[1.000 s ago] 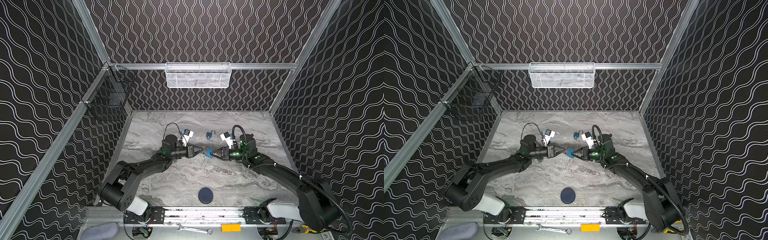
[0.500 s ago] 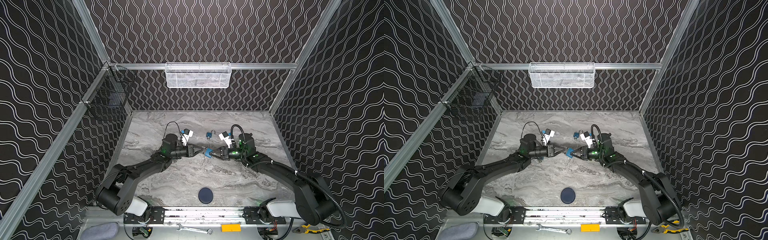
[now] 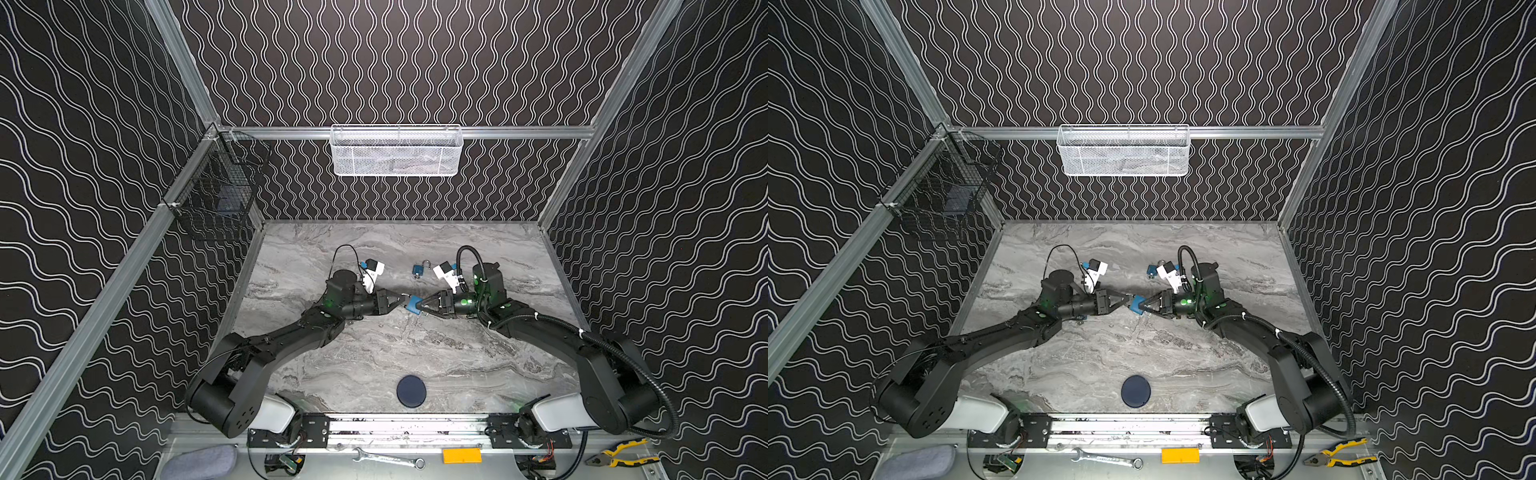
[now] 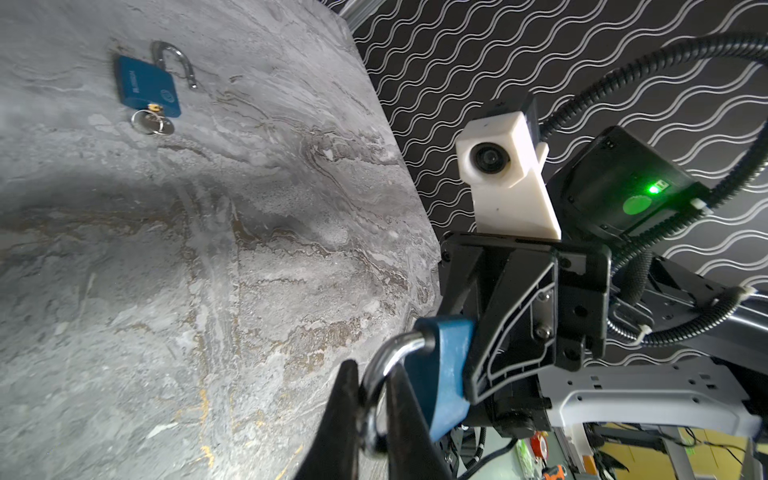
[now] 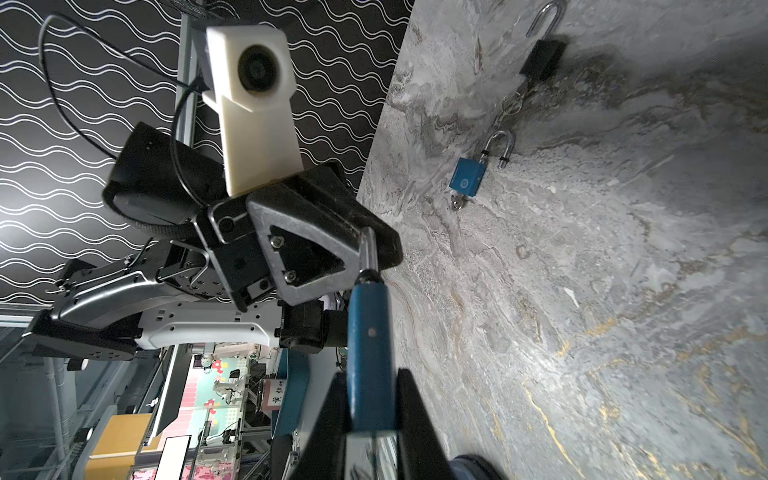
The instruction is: Lock with the key
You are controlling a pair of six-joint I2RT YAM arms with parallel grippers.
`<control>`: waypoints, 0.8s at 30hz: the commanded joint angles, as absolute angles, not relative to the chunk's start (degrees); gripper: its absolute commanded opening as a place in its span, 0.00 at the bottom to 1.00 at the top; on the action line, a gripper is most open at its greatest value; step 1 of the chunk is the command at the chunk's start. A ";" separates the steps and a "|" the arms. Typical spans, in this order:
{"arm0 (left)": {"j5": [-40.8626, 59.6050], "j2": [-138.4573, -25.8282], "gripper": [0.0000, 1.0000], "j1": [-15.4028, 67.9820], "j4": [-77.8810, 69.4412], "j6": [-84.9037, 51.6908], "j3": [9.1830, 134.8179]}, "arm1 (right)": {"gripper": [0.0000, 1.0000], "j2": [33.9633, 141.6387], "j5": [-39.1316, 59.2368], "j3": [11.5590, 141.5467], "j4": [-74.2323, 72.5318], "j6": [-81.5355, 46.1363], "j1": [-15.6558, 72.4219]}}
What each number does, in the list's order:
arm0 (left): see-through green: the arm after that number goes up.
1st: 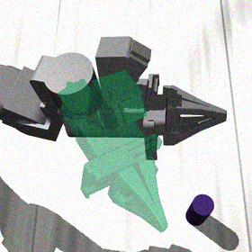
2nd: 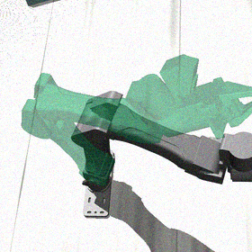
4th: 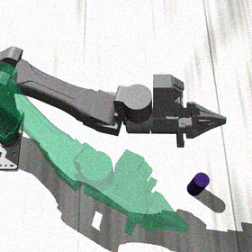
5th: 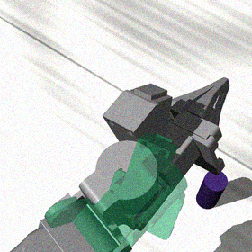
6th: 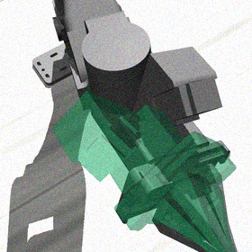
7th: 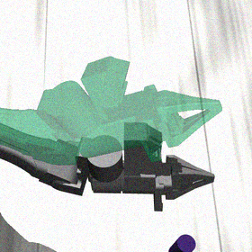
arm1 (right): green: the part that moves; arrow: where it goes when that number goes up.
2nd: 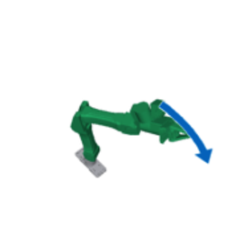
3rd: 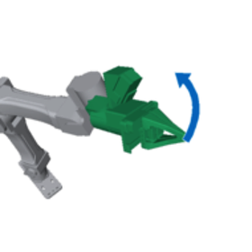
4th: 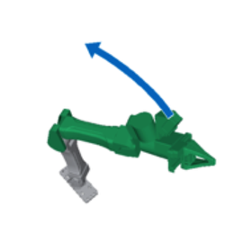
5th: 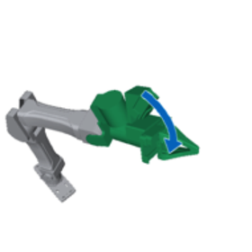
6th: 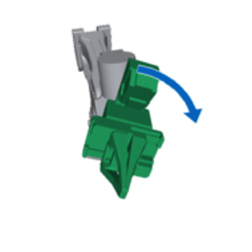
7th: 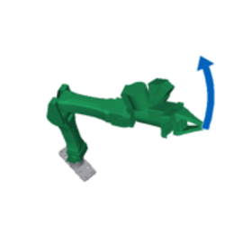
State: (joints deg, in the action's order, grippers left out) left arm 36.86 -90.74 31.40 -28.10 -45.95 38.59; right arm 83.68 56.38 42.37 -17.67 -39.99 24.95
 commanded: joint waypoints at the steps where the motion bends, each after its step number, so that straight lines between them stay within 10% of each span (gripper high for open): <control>1: 49.20 -90.70 0.00 33.57 -34.50 -45.80 39.25 | 0.00 84.92 54.05 43.33 -25.89 -42.56 25.38; 12: 47.88 -91.48 0.00 31.36 -31.79 -46.20 39.45 | 0.01 85.68 53.92 42.67 -26.83 -42.95 25.35; 24: 47.67 -91.85 0.00 26.63 -27.96 -45.02 41.41 | 0.35 84.99 52.60 41.32 -26.75 -42.90 25.33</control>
